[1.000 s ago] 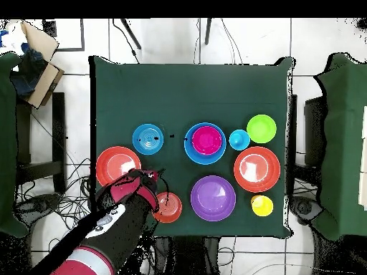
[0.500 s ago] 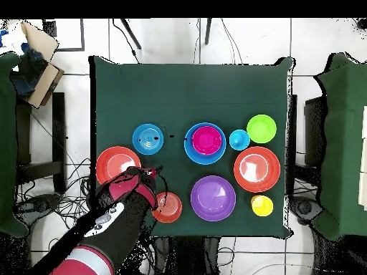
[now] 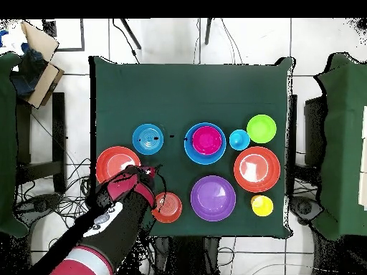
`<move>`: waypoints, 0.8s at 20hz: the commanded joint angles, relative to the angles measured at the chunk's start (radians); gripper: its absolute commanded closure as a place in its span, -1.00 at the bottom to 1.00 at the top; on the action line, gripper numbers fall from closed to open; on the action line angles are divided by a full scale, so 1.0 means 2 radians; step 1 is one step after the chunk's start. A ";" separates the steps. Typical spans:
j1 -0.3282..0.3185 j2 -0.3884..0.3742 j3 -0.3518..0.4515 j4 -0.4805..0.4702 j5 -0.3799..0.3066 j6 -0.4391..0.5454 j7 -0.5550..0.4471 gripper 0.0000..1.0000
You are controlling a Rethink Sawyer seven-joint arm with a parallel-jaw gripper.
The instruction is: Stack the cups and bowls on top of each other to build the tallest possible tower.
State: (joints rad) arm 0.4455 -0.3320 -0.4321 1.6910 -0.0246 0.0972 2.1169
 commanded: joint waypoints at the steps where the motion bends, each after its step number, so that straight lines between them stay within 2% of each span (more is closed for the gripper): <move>1: 0.008 0.000 0.058 -0.048 0.022 0.036 0.055 -1.00; 7: 0.018 -0.008 0.051 -0.043 0.029 0.046 0.059 -1.00; 16: 0.014 -0.019 0.057 -0.033 0.025 0.045 0.054 -1.00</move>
State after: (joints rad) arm 0.4741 -0.3530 -0.4321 1.6801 -0.0090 0.0974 2.1169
